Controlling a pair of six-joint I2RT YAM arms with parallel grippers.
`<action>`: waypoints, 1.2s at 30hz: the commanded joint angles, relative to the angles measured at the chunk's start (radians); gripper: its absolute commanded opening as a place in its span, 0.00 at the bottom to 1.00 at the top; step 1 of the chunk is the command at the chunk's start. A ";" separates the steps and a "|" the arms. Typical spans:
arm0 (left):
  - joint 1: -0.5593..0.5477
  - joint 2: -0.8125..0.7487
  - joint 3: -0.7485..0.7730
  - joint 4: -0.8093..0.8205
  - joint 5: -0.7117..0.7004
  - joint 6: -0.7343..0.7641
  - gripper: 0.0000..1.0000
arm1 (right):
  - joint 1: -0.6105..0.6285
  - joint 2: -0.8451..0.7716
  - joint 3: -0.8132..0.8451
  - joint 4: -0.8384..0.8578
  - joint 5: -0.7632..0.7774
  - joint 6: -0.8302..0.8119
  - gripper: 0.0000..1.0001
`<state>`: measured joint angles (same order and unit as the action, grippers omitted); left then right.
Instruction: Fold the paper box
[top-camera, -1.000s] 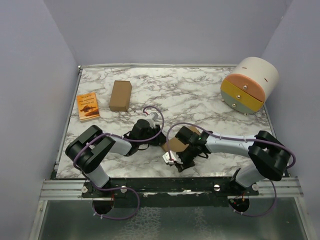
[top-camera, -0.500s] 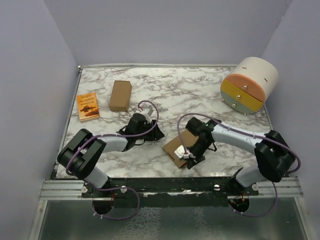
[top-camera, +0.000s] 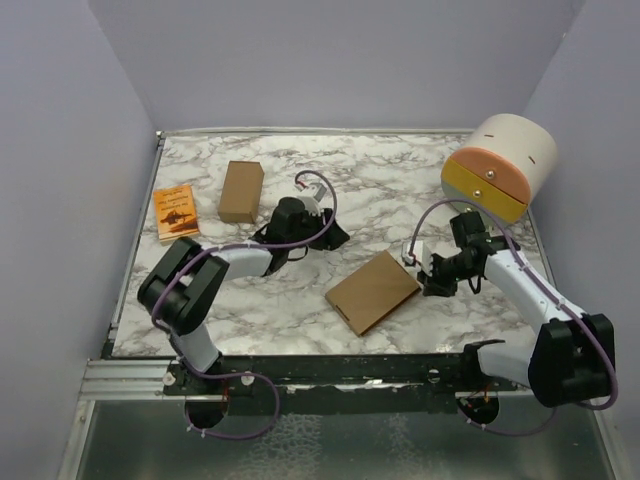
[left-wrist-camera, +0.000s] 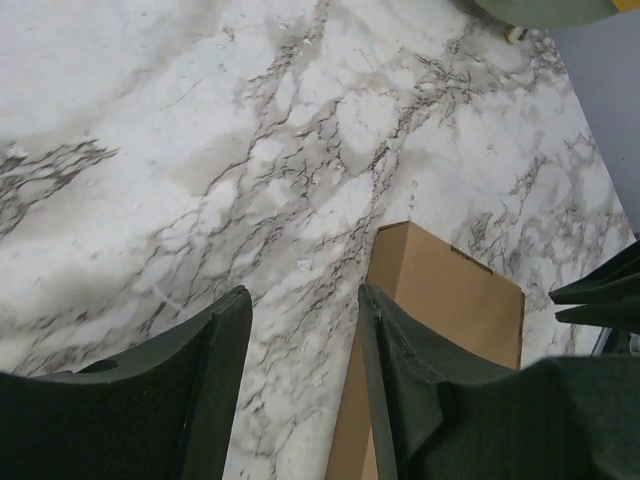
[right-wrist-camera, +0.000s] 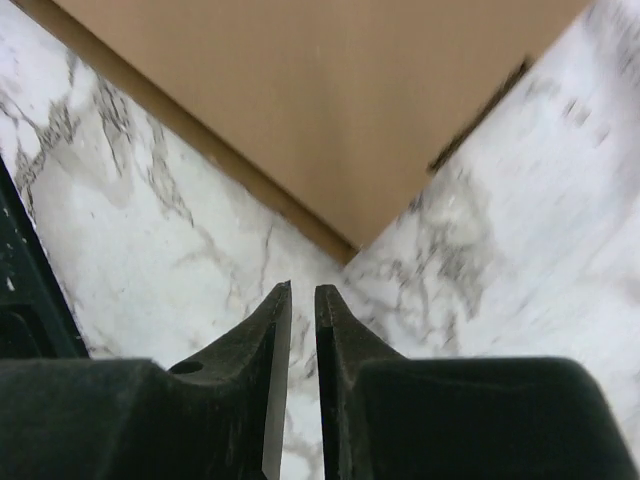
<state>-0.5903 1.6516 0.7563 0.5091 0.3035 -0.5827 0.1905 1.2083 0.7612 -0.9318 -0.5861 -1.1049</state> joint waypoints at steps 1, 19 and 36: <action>-0.031 0.145 0.120 0.039 0.094 0.051 0.50 | -0.058 -0.009 -0.073 0.039 0.131 0.071 0.11; -0.062 0.250 0.094 0.020 0.145 -0.002 0.32 | 0.139 0.287 0.089 0.418 0.048 0.393 0.01; 0.025 -0.069 -0.116 -0.109 -0.162 0.012 0.40 | 0.063 0.361 0.211 0.255 -0.052 0.092 0.20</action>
<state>-0.5758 1.6783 0.6796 0.4328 0.2066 -0.5919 0.2909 1.6371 1.0134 -0.6811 -0.5674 -0.8753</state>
